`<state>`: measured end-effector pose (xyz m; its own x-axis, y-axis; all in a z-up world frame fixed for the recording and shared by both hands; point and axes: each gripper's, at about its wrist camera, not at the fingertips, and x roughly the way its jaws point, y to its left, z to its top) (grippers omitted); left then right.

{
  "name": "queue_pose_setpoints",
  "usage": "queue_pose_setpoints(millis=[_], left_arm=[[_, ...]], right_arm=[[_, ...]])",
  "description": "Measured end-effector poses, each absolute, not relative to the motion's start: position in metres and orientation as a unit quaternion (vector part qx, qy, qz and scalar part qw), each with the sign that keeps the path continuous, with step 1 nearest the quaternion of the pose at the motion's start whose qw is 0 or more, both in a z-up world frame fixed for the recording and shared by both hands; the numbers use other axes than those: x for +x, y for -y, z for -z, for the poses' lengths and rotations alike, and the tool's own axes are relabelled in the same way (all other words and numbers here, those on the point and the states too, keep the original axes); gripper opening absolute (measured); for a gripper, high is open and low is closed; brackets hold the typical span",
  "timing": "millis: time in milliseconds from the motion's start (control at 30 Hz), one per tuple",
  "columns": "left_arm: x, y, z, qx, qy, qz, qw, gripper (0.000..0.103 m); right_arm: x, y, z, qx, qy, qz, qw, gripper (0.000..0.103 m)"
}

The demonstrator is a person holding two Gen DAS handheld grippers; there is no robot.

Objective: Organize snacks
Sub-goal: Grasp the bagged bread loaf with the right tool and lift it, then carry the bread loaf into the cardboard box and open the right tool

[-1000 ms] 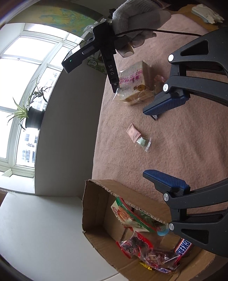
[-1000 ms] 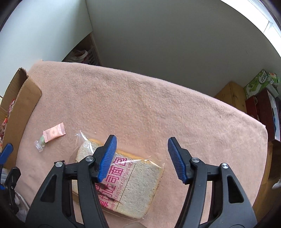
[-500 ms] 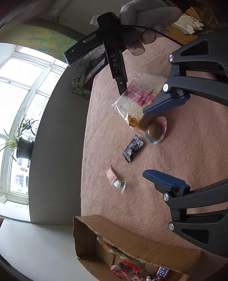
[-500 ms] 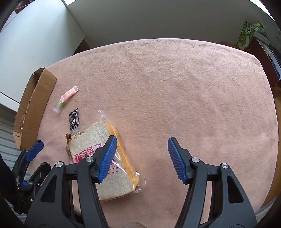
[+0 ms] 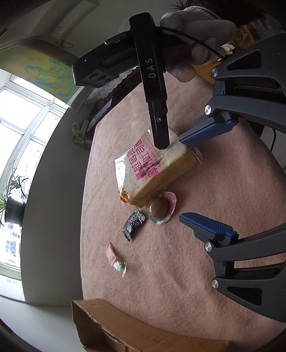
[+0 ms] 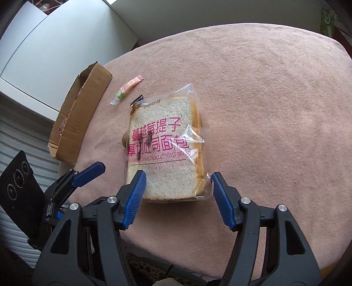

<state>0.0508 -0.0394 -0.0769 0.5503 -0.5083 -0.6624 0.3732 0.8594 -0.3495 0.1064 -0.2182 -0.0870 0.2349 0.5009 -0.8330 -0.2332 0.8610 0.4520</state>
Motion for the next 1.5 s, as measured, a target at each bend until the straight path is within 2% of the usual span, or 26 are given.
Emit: queue_pose_setpoints(millis=[167,600,800,1167,1500], left_arm=[[0.06,0.044,0.081,-0.094,-0.408,0.248,0.874,0.064],[0.088,0.074,0.093,-0.106,-0.426,0.258,0.86,0.062],[0.103,0.088,0.093,-0.109,-0.431,0.267,0.855,0.062],[0.089,0.091,0.077,-0.097,-0.396,0.283,0.868,0.061],[0.064,0.036,0.054,-0.116,-0.333,0.271,0.896,0.061]], right_arm=[[0.107,0.218,0.079,0.098,-0.534,-0.22,0.811,0.065],[0.12,0.228,0.098,0.158,-0.511,-0.255,0.806,0.065],[0.121,0.23,0.096,0.165,-0.507,-0.269,0.802,0.057],[0.101,0.227,0.066,0.17,-0.479,-0.266,0.819,0.056],[0.096,0.166,0.027,0.124,-0.458,-0.299,0.828,0.056]])
